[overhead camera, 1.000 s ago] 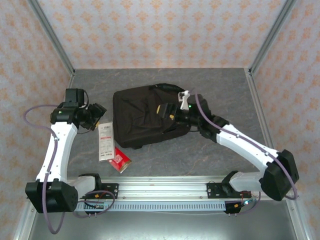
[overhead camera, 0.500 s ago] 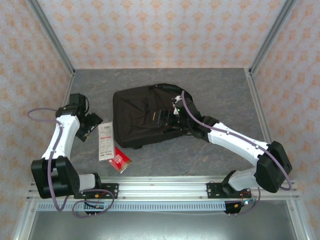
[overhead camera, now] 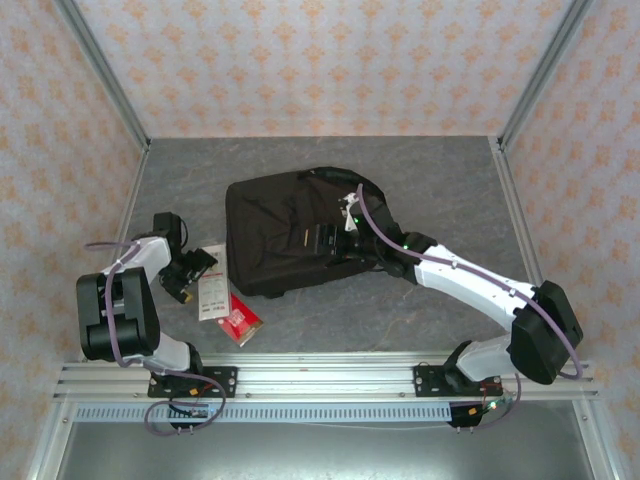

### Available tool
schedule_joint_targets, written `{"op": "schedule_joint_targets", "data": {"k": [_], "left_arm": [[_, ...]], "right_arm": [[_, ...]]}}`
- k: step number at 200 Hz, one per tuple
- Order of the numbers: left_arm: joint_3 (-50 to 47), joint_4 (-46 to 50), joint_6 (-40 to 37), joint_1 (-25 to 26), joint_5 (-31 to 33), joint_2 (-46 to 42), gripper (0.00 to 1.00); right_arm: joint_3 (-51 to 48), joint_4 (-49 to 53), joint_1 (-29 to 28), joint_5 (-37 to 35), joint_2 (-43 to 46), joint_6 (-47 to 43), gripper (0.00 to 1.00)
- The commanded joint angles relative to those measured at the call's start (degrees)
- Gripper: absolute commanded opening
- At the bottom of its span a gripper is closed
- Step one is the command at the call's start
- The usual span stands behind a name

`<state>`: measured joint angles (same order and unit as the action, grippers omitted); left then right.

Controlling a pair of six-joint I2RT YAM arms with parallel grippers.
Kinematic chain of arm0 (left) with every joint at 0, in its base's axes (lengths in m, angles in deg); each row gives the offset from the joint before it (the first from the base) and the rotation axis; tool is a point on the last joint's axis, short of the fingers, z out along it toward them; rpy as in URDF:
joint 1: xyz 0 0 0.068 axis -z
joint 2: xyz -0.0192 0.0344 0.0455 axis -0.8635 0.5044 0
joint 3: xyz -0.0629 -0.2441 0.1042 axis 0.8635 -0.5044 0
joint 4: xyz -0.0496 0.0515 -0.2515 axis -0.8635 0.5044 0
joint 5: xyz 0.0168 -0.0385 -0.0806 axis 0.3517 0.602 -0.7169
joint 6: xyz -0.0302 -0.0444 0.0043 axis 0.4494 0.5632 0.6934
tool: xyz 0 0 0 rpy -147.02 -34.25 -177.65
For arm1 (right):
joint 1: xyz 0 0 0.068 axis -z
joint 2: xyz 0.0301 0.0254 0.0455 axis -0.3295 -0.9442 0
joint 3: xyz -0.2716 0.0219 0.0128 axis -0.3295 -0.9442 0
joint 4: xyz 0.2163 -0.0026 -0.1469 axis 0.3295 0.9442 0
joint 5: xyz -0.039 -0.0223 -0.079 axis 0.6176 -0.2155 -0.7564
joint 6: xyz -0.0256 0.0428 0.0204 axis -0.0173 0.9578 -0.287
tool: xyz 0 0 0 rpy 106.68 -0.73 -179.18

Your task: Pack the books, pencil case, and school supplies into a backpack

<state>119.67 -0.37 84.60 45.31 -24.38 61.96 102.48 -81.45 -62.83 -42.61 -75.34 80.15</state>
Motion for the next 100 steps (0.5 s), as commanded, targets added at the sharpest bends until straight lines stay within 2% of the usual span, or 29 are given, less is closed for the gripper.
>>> {"op": "schedule_joint_targets", "data": {"k": [1, 32, 100], "left_arm": [[-2.36, -12.81, 2.17, 0.91, -11.07, 2.50, 0.87], [-6.15, -21.93, 7.36, 2.01, -20.16, 2.88, 0.85], [-10.78, -32.88, 15.03, 5.67, -29.31, -6.51, 0.78]], "right_arm": [[-1.54, -1.72, 0.16, 0.95, 1.51, -1.40, 0.86], [-1.74, -1.66, 0.58, 1.21, 1.59, -1.03, 0.86], [-1.43, -3.05, 0.62, 1.38, -0.34, 1.45, 0.85]]}}
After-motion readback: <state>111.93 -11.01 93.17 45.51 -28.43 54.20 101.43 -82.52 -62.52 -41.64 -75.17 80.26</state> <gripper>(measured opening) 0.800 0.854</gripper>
